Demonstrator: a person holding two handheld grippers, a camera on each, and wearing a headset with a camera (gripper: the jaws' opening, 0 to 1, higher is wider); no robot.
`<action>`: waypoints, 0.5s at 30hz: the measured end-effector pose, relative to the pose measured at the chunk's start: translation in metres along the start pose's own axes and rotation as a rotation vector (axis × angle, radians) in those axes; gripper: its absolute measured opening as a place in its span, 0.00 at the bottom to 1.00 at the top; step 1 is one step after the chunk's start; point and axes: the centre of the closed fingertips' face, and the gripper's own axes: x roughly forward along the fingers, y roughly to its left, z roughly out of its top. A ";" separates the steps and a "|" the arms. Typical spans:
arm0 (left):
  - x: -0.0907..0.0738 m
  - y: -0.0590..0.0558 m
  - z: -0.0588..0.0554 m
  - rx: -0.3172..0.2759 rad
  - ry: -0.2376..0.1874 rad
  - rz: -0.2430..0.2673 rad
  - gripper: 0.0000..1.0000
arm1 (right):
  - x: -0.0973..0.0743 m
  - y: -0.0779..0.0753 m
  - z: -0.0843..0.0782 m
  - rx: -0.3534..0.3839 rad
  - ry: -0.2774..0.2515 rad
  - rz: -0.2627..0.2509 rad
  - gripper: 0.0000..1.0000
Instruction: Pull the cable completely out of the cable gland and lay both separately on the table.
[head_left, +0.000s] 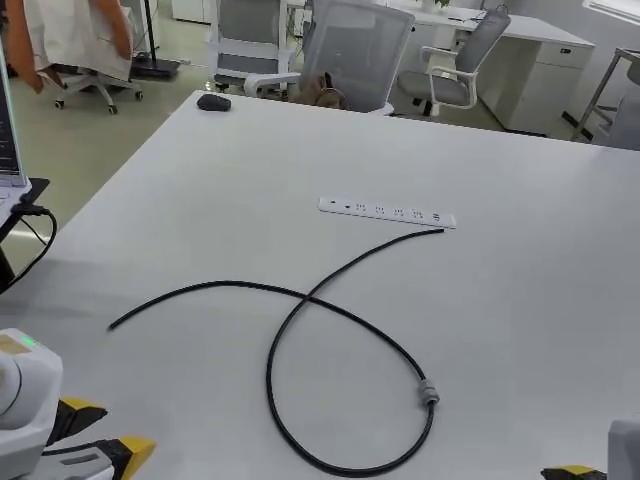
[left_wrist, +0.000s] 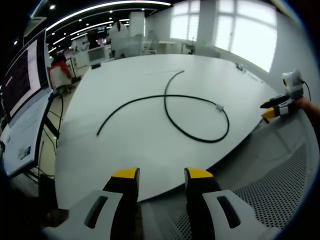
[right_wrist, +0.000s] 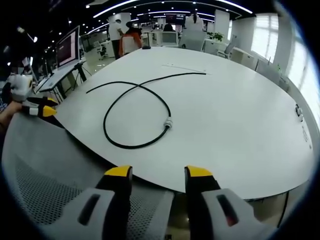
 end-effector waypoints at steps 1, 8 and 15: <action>0.000 0.000 0.000 0.000 0.000 -0.001 0.38 | 0.000 0.000 0.000 -0.001 0.001 0.001 0.43; -0.001 -0.001 0.002 -0.002 -0.008 -0.005 0.37 | 0.000 0.002 0.000 -0.006 0.003 0.013 0.41; 0.002 -0.010 -0.001 0.089 0.047 -0.056 0.38 | 0.001 0.004 0.000 -0.021 0.008 0.024 0.39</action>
